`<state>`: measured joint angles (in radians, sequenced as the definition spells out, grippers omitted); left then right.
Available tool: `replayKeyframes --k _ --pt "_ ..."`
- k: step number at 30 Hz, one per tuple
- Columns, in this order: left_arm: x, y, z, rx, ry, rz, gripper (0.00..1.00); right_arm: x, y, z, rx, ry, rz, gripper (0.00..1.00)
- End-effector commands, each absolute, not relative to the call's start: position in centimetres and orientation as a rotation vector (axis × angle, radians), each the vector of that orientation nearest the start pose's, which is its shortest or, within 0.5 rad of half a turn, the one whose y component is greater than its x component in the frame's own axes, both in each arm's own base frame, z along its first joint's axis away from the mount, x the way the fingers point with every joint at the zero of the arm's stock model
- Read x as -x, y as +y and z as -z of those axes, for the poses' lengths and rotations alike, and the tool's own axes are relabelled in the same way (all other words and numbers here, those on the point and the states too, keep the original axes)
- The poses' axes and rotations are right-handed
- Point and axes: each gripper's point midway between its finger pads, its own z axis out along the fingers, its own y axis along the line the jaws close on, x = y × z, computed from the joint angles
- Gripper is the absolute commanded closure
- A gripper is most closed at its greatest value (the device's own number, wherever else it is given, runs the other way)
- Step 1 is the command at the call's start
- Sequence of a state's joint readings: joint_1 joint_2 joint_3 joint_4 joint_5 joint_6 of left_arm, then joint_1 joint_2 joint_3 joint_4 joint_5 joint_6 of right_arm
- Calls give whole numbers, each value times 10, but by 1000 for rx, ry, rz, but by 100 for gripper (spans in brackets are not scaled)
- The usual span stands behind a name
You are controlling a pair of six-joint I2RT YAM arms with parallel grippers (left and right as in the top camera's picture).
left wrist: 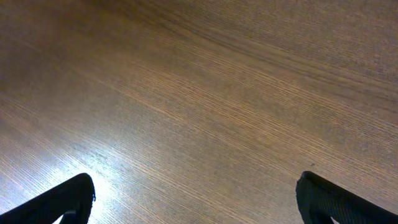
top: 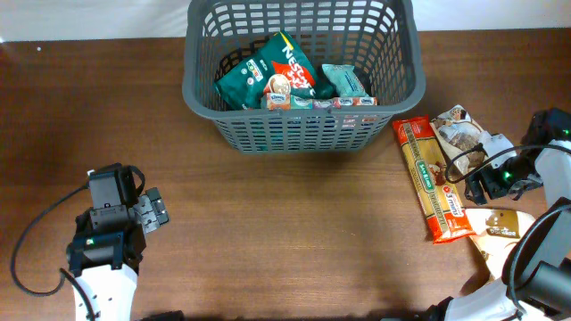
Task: Pack container
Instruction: 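Move the right gripper down onto the clear Pantree snack pouch, then grasp the Pantree snack pouch with the right gripper and lift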
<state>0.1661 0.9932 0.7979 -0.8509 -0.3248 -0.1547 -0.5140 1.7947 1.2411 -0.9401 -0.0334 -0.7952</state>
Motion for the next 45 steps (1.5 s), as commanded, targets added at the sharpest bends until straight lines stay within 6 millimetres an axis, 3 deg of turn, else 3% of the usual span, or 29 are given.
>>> replayKeyframes --k 1,7,10,16,26,45 --pt "-233 95 -138 544 2539 -419 1 -302 -145 -47 652 2938 -73 2" --pt "-233 95 -138 544 2540 -419 1 -305 -136 -48 960 2808 -115 1" --pt "-233 95 -138 544 2540 -419 1 -312 -139 -49 1007 2769 -77 1" --pt "-233 95 -138 544 2540 -419 1 -333 -140 -53 973 2679 -45 1" --pt "-233 95 -138 544 2541 -418 1 -359 -157 -58 613 2705 33 1" --pt "-233 95 -138 543 2541 -418 1 -360 -155 11 601 2787 -102 1"
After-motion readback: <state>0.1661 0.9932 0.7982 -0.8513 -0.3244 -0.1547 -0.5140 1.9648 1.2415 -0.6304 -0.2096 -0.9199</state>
